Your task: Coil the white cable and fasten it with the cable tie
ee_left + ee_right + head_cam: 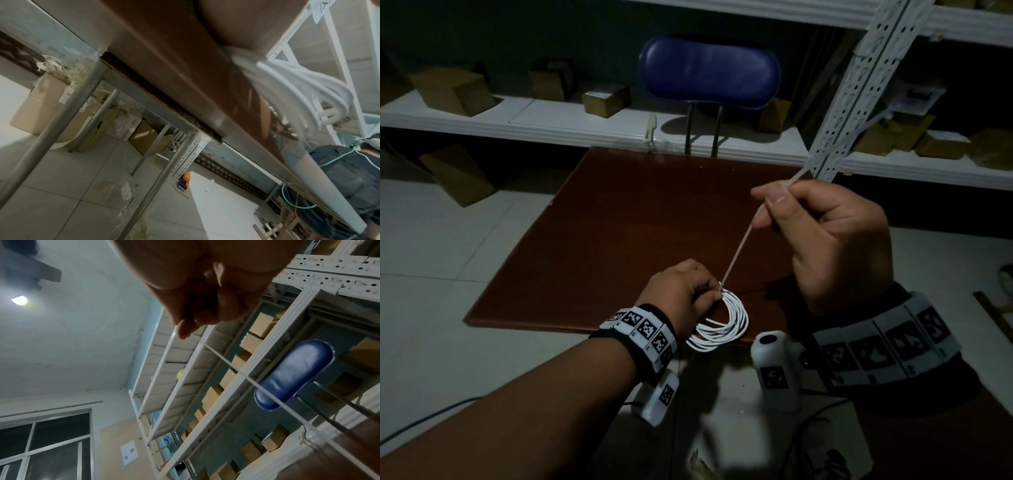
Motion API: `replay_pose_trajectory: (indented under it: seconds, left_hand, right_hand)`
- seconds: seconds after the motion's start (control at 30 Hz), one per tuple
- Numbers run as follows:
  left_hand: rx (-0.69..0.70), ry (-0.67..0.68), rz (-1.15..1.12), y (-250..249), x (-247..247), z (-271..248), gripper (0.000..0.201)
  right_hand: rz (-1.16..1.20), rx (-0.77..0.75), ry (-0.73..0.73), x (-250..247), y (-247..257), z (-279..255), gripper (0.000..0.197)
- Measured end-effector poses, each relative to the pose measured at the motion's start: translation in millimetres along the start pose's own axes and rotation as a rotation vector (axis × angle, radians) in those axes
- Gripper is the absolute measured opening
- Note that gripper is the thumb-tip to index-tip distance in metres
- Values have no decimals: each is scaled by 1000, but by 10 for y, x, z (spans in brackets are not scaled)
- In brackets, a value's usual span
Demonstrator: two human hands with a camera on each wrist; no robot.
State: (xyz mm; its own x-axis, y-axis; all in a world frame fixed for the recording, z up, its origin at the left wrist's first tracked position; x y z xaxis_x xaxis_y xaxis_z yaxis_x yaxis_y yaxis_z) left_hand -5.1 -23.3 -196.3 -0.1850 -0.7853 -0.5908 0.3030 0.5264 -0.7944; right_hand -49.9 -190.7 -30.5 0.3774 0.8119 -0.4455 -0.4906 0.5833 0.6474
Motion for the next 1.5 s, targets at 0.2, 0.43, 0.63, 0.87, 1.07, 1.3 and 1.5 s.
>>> replay_pose_trajectory:
  seconds: [0.2, 0.43, 0.63, 0.87, 1.07, 1.3, 1.5]
  left_hand:
    - [-16, -22, -11, -51, -11, -15, 6]
    - [-76, -32, 84, -68, 1, 15, 6]
    - [-225, -127, 121, -18, -174, 90, 4]
    - [-385, -302, 113, 86, -425, 185, 11]
    - [-425, -294, 96, 66, -406, 215, 13]
    - [-454, -231, -112, 37, -450, 188, 6]
    - [-543, -256, -325, 25, -482, 98, 8]
  right_hand:
    - [-54, -44, 0, -51, 21, 18, 24]
    - [112, 172, -42, 16, -148, 19, 22]
    - [199, 407, -110, 9, -501, -20, 19]
    - [214, 751, 2, 115, -892, -75, 26]
    - [-227, 562, 422, 516, -990, -369, 27]
    - [-546, 367, 660, 719, -1076, -526, 45]
    - [-733, 342, 710, 760, -1114, -485, 36]
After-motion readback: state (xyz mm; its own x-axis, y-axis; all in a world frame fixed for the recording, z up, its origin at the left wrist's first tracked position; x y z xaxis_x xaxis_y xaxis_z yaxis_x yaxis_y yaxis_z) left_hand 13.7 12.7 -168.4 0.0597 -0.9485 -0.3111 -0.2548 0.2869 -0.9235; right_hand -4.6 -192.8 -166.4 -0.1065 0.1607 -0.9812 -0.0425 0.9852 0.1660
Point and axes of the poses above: each hand's wrist, its own z-axis towards the middle knuckle, its own x-axis out of the palm, y = z × x, the point moved 2 cm from there along z, towards the middle knuckle, and after that the axes turned 14 degrees about -z, right-handed, at the moved point
